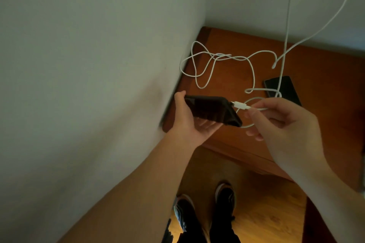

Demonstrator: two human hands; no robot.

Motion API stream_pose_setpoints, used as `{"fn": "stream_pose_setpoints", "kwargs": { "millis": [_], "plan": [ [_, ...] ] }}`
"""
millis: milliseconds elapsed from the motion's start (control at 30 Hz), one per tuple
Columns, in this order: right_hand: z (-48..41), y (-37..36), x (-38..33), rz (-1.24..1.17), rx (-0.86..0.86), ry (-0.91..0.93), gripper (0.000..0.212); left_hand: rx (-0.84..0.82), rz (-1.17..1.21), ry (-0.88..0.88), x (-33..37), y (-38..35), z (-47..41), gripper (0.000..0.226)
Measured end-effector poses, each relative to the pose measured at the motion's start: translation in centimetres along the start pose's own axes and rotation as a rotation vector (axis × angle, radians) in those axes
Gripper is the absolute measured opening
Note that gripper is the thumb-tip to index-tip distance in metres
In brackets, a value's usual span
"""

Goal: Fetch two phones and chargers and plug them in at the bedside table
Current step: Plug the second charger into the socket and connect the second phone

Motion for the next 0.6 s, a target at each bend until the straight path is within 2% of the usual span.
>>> {"fn": "stream_pose_setpoints", "kwargs": {
  "millis": [167,433,600],
  "plan": [
    [0.1,0.8,-1.0,0.008,-0.016,0.108,0.016,-0.028,0.159,0.069,-1.2,-1.0,-0.1,0.066],
    [0.1,0.0,-1.9,0.192,-0.1,0.197,0.014,-0.013,0.09,0.064,-1.1,-0.9,-0.6,0.069],
    [-0.1,-0.4,-2.0,0.328,-0.164,0.213,0.014,0.054,0.022,0.033,-0.9,0.3,-1.0,0.065]
  ]
}}
Point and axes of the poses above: each hand's wrist, its own z-axis away from the middle knuckle, its own y-axis out of the back of the hand, x = y × z, the point moved 5 cm from there along -z, towards the middle knuckle, and after that the axes turned 15 degrees about -z, right-handed, at the moved point
